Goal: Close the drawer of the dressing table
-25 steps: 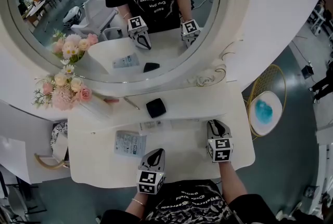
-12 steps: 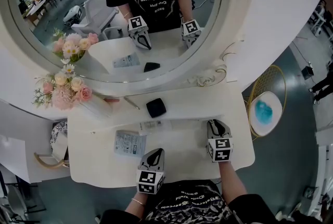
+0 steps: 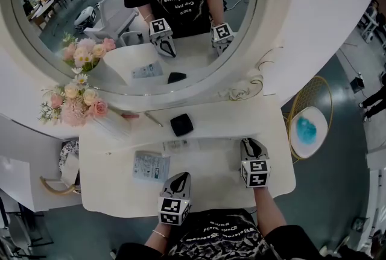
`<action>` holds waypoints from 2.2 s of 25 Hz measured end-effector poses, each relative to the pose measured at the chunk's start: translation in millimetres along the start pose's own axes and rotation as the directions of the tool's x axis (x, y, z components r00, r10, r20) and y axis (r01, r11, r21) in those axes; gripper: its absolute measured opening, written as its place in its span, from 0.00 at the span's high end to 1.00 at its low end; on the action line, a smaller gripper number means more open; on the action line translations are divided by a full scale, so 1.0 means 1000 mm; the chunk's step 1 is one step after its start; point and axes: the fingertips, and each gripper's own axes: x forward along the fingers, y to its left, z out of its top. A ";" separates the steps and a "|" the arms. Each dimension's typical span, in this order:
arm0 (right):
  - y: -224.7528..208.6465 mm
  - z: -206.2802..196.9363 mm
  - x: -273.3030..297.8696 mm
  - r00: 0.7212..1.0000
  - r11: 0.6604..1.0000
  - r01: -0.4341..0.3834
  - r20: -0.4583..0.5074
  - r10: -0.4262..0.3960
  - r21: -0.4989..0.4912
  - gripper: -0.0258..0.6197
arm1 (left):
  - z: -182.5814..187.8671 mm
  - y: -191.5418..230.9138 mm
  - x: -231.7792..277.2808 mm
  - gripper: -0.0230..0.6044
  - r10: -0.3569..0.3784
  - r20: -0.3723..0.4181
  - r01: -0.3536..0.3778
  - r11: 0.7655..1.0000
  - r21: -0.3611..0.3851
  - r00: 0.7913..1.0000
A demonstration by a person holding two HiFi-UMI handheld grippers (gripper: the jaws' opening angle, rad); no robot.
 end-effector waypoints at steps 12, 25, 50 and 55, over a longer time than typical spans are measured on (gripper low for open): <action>-0.001 0.002 0.003 1.000 1.000 0.000 0.002 0.000 -0.003 0.80 | 0.000 0.001 0.001 0.94 0.000 -0.002 0.000 1.000 0.003 1.000; -0.001 0.003 0.005 1.000 1.000 0.002 0.005 -0.002 0.001 0.80 | -0.002 0.005 0.000 0.94 0.011 -0.007 -0.011 1.000 -0.006 1.000; -0.001 0.007 0.012 1.000 1.000 -0.001 0.016 0.001 0.013 0.80 | -0.003 0.007 0.006 0.94 0.010 -0.018 -0.010 1.000 -0.009 1.000; -0.002 0.008 0.013 1.000 1.000 -0.002 0.014 0.002 0.014 0.80 | -0.002 0.008 0.006 0.94 0.013 -0.019 -0.014 1.000 -0.008 1.000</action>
